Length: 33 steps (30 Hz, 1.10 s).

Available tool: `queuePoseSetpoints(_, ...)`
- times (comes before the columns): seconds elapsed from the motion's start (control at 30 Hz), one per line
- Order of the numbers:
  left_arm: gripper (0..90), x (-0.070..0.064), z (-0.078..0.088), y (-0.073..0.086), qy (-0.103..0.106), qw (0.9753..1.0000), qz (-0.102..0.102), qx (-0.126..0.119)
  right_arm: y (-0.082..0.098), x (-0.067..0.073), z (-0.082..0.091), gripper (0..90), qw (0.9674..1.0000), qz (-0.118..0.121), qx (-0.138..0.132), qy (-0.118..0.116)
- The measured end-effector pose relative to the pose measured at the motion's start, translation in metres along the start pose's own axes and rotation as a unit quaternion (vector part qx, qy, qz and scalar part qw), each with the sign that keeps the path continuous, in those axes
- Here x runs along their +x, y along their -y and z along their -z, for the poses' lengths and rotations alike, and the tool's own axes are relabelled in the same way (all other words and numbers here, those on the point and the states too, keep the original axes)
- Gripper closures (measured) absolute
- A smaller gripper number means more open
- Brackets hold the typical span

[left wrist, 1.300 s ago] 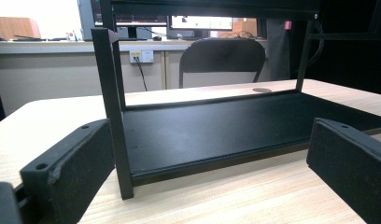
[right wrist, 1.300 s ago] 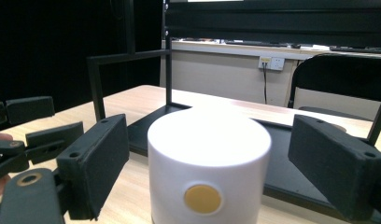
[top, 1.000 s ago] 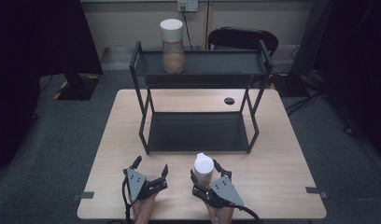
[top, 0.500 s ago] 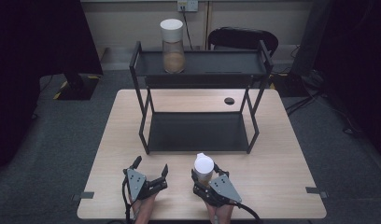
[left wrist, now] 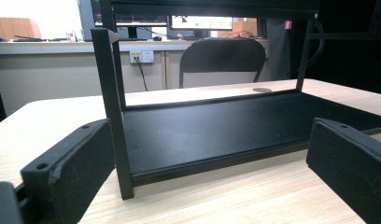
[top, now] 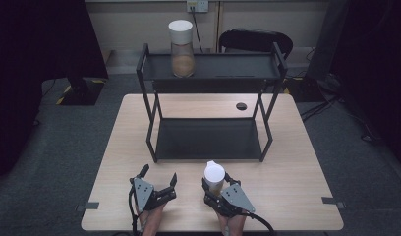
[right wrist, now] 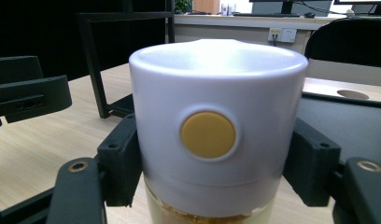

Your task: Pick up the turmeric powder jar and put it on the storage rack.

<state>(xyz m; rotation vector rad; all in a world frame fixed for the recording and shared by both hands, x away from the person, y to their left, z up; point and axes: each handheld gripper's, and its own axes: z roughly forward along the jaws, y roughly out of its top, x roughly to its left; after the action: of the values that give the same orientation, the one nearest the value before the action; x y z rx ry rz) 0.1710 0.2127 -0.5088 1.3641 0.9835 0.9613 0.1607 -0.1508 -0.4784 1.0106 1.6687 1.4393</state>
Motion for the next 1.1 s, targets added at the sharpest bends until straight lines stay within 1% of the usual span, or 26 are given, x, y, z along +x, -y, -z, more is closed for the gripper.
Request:
queuePoseSetpoints(0.27, 0.7, 0.0, 0.0, 0.0, 0.0, 1.0, 0.0, 0.0, 0.0, 0.0, 0.001, 30.1, 1.0, 0.001, -0.001, -0.001)
queuePoseSetpoints(0.43, 0.7, 0.0, 0.0, 0.0, 0.0, 1.0, 0.0, 0.0, 0.0, -0.001, 0.003, 30.1, 1.0, -0.003, -0.009, -0.001)
queuePoseSetpoints(0.77, 0.7, 0.0, 0.0, 0.0, 0.0, 1.0, 0.0, 0.0, -0.004, -0.003, 0.006, 30.1, 0.9999, -0.009, -0.012, -0.005)
queuePoseSetpoints(1.1, 0.7, 0.0, 0.0, 0.0, 0.0, 1.0, 0.001, 0.0, -0.009, -0.005, 0.01, 30.1, 0.9997, -0.012, -0.023, -0.005)
